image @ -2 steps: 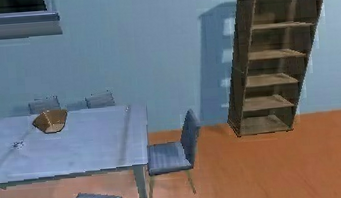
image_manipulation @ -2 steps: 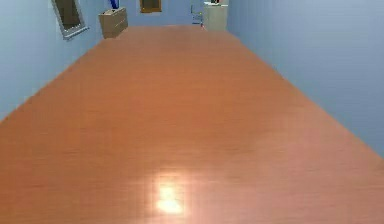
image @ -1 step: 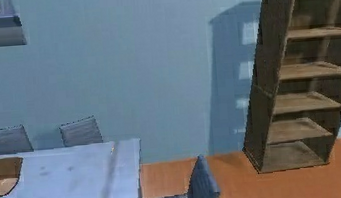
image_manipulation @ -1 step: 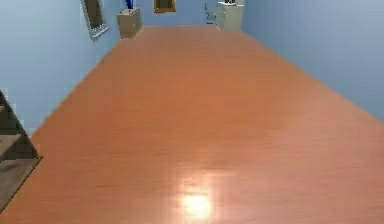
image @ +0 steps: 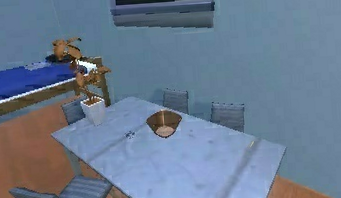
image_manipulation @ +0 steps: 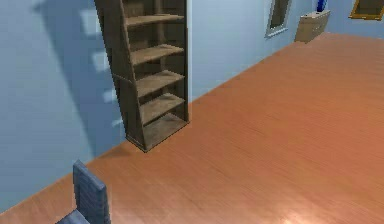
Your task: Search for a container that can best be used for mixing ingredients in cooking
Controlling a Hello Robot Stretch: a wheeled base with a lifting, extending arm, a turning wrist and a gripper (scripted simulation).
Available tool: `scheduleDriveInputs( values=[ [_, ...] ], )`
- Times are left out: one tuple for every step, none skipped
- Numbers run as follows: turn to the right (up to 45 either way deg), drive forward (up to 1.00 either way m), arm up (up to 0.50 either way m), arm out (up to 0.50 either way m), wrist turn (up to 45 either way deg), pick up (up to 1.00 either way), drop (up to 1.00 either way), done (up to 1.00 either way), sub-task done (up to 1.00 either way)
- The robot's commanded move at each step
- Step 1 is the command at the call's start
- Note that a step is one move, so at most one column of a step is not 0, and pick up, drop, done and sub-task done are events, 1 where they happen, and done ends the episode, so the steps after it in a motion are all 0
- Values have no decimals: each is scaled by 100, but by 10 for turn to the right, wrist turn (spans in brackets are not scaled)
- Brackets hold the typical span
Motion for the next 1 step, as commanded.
scheduleDriveInputs(
  values=[
    [0, 0, 0, 0, 0, 0, 0, 100, 0]
  ],
)
